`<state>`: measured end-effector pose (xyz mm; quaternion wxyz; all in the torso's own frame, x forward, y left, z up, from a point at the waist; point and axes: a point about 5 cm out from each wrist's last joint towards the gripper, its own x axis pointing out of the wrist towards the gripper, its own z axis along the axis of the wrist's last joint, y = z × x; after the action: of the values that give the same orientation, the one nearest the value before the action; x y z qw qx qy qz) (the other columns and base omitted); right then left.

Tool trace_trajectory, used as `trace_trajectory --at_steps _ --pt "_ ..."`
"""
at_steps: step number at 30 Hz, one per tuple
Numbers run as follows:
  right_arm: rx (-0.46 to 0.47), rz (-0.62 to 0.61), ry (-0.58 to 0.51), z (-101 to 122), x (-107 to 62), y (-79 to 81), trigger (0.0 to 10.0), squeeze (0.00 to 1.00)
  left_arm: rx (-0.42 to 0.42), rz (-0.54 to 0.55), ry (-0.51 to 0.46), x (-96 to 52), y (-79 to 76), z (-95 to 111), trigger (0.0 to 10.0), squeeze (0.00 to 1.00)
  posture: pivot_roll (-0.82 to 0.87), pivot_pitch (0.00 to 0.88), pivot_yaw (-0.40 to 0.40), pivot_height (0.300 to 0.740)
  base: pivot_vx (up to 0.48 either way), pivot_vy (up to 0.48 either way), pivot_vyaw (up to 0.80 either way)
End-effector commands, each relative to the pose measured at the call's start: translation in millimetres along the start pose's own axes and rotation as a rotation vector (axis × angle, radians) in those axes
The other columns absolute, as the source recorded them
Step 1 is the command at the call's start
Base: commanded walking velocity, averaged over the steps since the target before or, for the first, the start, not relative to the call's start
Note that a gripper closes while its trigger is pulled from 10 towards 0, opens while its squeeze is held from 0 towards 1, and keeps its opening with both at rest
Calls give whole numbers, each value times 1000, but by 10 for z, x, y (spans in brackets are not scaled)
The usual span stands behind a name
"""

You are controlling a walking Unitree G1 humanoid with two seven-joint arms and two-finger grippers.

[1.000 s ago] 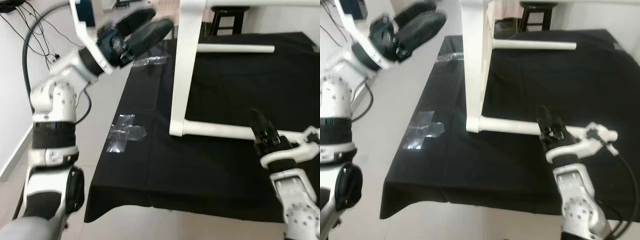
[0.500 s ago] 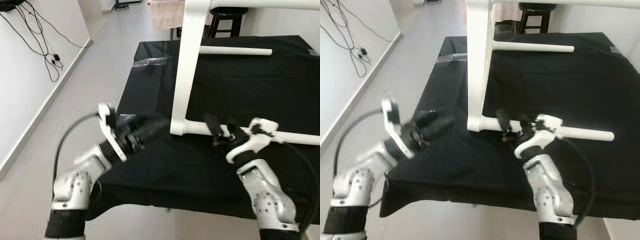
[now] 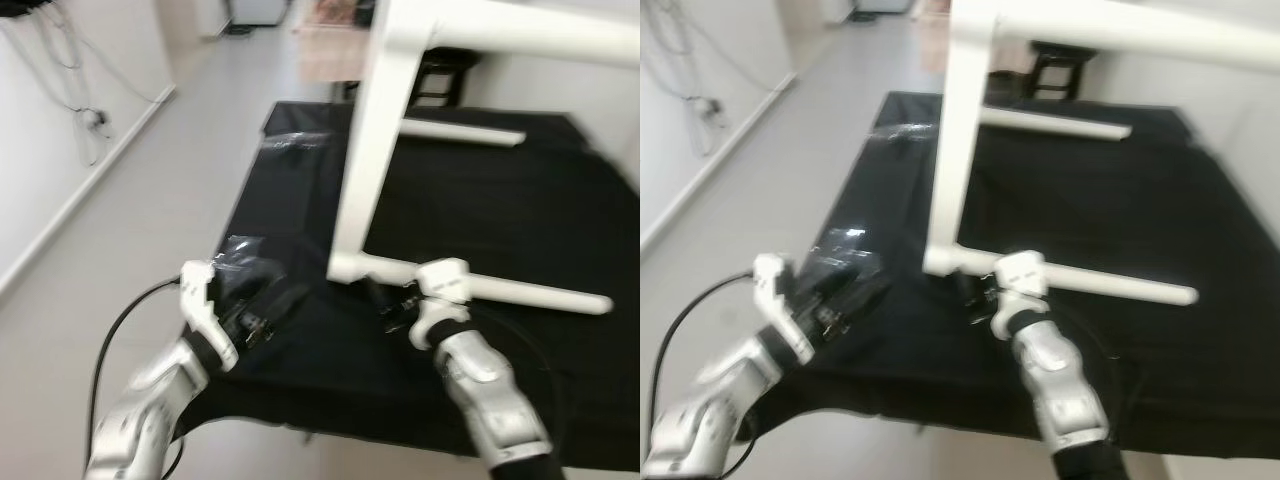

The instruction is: Building children table

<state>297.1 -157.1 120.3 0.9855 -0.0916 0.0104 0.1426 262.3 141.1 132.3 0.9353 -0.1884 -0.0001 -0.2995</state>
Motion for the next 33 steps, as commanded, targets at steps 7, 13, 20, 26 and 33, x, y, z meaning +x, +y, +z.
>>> trace_trajectory --at_steps 7,13,20,26,33 --pt "-60 17 5 -52 32 46 10000 0 89 176 -22 -139 126 -69 10000 0 -88 0 -52 740 0 0 0" --pt "-20 -1 9 -80 74 19 10000 0 106 159 -6 -79 132 -88 10000 0 -85 0 -44 740 0 -308 0" --pt "-6 -7 3 -80 93 20 10000 0 104 157 -4 -73 131 -112 10000 0 -73 0 -33 740 0 -461 0" --pt "1 -9 0 -79 109 16 10000 0 114 139 13 -71 122 -125 10000 0 -68 0 -34 740 0 -384 0" --pt "11 -16 -3 -80 114 9 10000 0 125 147 16 -58 134 -123 10000 0 -65 2 -32 740 0 0 0"
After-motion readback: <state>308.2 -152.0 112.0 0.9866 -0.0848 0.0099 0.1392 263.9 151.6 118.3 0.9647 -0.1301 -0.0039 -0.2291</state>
